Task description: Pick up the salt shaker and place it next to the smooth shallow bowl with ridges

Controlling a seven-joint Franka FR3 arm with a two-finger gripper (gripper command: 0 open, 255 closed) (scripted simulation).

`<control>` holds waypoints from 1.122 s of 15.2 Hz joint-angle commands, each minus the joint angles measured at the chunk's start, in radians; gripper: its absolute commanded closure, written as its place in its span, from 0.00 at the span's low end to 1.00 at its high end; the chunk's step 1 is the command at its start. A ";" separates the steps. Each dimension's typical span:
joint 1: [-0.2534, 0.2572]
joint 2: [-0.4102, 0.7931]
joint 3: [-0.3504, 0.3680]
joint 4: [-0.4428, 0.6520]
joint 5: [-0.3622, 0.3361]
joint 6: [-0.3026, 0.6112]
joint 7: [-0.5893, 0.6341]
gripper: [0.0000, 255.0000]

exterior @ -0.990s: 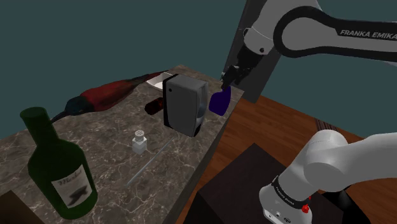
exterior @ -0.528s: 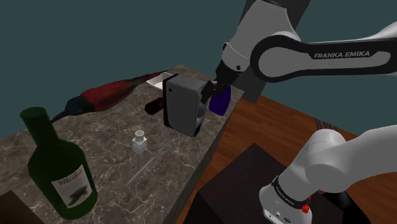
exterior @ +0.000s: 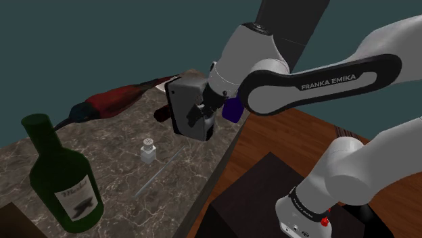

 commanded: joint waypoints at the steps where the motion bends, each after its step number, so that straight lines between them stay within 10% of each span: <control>1: -0.002 0.066 0.043 0.020 -0.020 0.054 0.048 0.00; 10: -0.045 0.387 0.216 0.163 -0.314 0.227 0.371 0.00; 17: -0.006 0.562 0.199 0.251 -0.549 0.272 0.564 0.00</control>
